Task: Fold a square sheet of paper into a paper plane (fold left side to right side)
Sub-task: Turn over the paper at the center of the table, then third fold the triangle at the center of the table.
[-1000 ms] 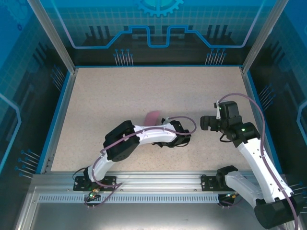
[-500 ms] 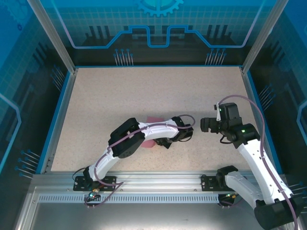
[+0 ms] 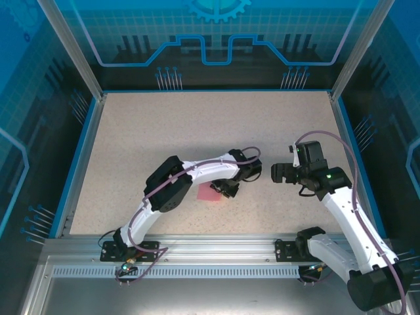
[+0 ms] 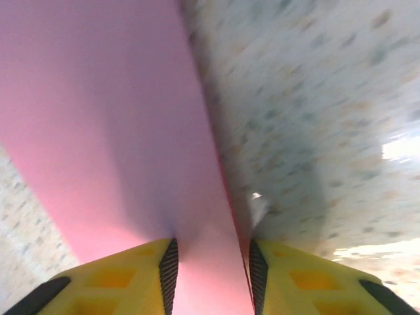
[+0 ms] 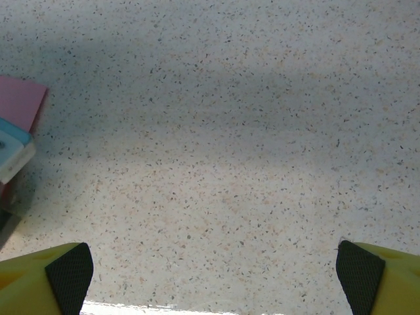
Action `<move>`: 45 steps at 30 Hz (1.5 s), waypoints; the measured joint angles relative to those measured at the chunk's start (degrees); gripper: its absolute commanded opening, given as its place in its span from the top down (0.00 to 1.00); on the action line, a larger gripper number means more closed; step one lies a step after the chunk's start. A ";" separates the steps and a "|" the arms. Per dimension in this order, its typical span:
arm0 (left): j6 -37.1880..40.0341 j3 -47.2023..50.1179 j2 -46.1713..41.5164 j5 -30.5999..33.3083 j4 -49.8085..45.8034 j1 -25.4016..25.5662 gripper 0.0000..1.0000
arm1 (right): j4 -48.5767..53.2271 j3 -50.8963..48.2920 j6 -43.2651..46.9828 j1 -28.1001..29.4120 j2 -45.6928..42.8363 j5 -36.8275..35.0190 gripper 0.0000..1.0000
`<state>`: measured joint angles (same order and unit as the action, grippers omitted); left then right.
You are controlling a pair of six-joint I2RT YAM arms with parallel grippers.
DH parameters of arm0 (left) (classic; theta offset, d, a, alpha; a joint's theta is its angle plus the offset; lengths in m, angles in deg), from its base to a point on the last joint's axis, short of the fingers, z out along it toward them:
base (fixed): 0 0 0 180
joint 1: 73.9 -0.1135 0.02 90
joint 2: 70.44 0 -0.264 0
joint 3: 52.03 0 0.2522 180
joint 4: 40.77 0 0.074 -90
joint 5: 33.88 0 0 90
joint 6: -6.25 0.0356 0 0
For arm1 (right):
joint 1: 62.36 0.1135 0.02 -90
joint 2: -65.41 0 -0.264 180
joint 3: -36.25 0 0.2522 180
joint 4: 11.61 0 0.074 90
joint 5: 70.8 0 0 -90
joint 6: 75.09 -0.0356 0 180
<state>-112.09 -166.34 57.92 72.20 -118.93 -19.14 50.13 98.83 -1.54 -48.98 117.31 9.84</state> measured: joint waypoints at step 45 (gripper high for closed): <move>-7.76 53.13 -35.36 -38.77 50.29 -29.11 0.38 | -34.58 18.53 -13.70 16.70 58.71 27.82 0.20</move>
<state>-119.85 -113.21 22.55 33.43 -68.64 -48.25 15.56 117.37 -15.24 -32.28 176.01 37.66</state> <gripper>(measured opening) 0.619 0.816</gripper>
